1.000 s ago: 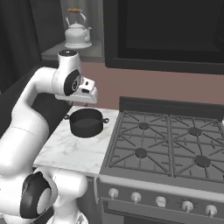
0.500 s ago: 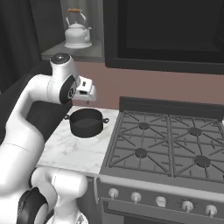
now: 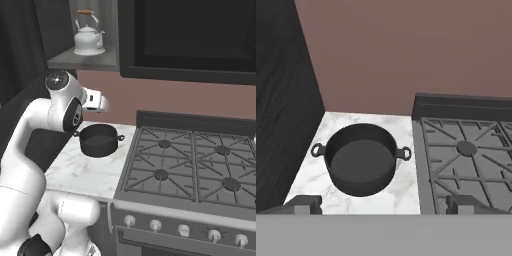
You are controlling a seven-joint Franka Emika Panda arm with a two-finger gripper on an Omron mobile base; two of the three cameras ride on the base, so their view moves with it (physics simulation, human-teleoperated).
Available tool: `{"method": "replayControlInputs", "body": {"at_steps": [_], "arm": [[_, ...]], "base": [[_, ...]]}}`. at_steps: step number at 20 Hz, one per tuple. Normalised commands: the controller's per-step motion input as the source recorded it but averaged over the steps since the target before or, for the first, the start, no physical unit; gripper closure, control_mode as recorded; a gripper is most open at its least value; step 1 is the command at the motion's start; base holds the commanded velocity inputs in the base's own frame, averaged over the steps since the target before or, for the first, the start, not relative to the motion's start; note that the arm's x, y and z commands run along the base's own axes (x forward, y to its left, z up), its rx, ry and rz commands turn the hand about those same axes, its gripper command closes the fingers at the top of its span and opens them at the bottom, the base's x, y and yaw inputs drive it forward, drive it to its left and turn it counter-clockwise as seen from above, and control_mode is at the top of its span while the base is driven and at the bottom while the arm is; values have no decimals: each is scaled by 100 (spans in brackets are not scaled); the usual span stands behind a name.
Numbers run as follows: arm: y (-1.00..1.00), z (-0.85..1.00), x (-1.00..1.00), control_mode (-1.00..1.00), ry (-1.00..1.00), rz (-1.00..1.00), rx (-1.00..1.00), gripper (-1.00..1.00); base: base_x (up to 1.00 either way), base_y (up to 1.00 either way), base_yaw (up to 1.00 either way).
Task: Pick the kettle from the cabinet and place it on a stove burner. Then pick the pot from the counter and place it on another stove burner. Finally, turn both burners on.
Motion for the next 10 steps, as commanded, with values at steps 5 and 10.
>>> {"method": "replayControlInputs", "body": {"at_steps": [5,10], "arm": [[0,28,0,-100,-21,3,-1,-100],[0,33,0,-100,-20,5,0,-100]], "base": [[0,0,0],[0,0,0]]}}
